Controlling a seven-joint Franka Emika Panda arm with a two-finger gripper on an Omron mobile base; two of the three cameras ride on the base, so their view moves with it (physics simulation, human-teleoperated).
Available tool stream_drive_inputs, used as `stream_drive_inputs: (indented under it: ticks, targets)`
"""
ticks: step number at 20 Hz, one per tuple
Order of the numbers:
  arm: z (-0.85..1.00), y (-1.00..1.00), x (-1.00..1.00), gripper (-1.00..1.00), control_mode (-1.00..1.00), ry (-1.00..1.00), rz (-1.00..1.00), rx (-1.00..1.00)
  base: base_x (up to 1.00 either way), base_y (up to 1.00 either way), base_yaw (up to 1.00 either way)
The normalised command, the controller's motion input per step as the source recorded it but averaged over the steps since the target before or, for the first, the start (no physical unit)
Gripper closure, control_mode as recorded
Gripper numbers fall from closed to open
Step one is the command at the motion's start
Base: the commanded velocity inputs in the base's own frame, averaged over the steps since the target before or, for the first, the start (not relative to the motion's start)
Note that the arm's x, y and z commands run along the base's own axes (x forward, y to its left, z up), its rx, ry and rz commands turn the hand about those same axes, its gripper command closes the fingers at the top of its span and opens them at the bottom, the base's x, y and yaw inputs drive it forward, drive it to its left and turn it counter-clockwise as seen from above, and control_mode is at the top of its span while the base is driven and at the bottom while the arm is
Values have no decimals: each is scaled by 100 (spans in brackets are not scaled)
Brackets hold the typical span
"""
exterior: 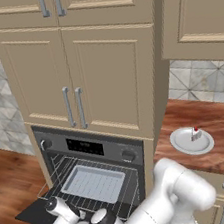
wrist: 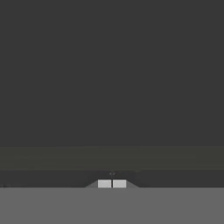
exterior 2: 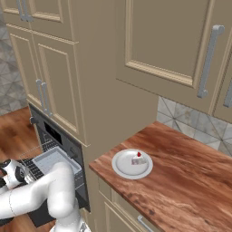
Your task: Take the baked cake out of the oven and place it on the plate for cooling. Then close the oven door.
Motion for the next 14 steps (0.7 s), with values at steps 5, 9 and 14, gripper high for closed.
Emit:
stream_drive_inputs:
  ticks: [5, 9, 14]
  targets:
    - [-77, 2, 0, 100, -100, -1, 5, 0, 0, 0, 0]
    - [-51, 0, 2, 100, -100, -15, 6, 0, 0, 0, 0]
    - [-78, -4, 11, 100, -100, -12, 2, 0, 0, 0, 0]
